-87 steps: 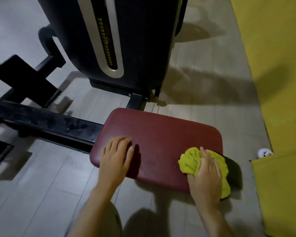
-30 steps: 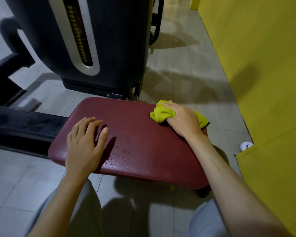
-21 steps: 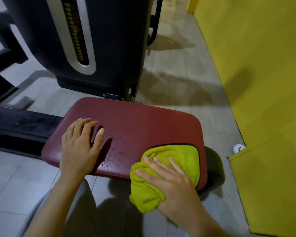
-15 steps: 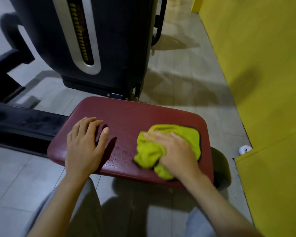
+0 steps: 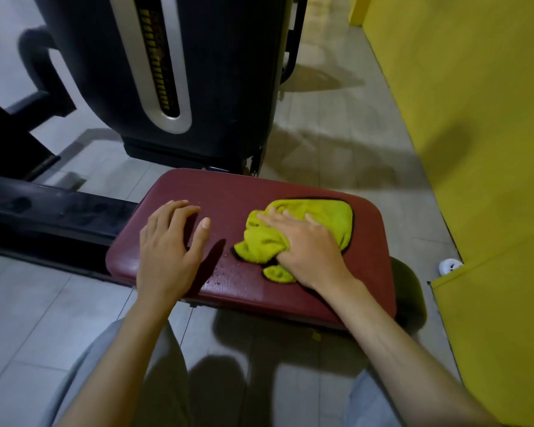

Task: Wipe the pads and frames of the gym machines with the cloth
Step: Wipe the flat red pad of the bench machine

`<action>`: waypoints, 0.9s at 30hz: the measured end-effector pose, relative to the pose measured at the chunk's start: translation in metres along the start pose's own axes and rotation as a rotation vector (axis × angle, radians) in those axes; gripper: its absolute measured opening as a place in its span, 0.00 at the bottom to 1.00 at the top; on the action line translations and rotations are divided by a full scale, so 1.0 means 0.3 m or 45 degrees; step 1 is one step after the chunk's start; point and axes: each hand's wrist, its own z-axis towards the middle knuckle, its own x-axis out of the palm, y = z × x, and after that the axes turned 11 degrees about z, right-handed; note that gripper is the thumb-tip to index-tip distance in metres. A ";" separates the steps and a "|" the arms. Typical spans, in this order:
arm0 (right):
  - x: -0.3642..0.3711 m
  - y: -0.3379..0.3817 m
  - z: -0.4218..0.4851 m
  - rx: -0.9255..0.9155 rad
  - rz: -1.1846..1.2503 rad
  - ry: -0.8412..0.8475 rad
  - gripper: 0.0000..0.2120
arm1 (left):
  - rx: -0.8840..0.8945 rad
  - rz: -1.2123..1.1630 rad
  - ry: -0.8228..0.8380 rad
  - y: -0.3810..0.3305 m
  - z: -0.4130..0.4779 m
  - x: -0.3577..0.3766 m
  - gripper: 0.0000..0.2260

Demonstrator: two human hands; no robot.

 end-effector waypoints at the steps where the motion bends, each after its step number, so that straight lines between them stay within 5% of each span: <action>1: 0.023 0.035 -0.065 -0.083 -0.013 0.049 0.40 | -0.011 -0.101 -0.004 0.008 0.007 -0.007 0.17; 4: 0.090 0.106 -0.236 -0.317 -0.115 0.093 0.43 | -0.076 -0.293 -0.048 0.050 0.037 -0.035 0.16; 7: 0.098 0.095 -0.236 -0.360 -0.122 0.081 0.47 | -0.121 -0.100 -0.084 0.104 0.068 -0.049 0.12; 12: 0.046 0.043 0.055 -0.067 0.058 -0.063 0.42 | -0.062 0.161 -0.016 0.153 0.095 -0.018 0.13; 20: 0.002 -0.032 0.376 0.215 -0.116 -0.233 0.33 | -0.119 0.057 -0.102 0.164 0.082 -0.010 0.15; 27: 0.080 0.115 0.068 -0.145 -0.077 0.123 0.37 | -0.122 -0.020 -0.098 0.159 0.084 -0.031 0.15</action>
